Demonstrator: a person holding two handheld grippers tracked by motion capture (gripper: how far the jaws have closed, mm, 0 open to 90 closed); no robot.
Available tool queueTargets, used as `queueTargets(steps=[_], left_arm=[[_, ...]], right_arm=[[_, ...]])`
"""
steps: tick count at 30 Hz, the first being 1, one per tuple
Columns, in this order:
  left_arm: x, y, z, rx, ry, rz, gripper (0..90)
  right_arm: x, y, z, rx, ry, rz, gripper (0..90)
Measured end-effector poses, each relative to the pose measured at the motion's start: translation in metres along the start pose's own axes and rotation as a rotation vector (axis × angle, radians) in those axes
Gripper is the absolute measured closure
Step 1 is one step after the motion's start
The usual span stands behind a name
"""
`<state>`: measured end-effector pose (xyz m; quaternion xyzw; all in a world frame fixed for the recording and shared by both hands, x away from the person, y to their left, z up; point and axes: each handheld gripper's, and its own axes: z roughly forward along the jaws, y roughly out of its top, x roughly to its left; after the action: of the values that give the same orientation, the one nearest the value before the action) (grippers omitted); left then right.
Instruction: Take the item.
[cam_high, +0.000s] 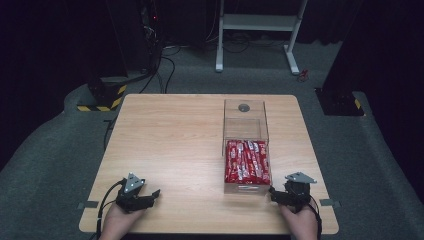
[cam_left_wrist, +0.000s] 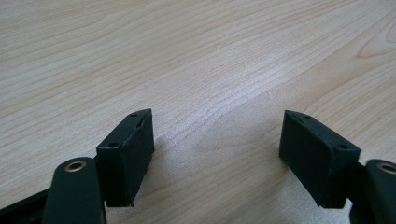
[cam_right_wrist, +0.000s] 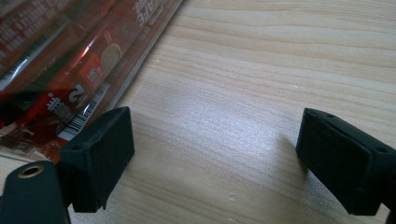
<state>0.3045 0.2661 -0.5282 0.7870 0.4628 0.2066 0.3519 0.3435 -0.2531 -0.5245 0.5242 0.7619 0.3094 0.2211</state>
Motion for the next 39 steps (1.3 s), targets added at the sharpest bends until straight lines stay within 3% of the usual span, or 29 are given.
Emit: queueTargets(steps=[23,31,39], left_arm=[[0.0000,0.0014,0.0005,0.016,0.008,0.000,22.4],[0.0004,0.0044,-0.0004,0.029,-0.002,-0.016,26.0],[-0.0044,0.0082,-0.0044,0.016,-0.005,-0.001,27.4]], right_arm=[[0.0001,0.0000,0.0000,0.000,0.000,0.000,11.3],[0.0003,0.0000,-0.0001,0.000,0.003,-0.002,11.4],[0.0008,0.0000,-0.0002,0.002,0.005,0.001,11.5]])
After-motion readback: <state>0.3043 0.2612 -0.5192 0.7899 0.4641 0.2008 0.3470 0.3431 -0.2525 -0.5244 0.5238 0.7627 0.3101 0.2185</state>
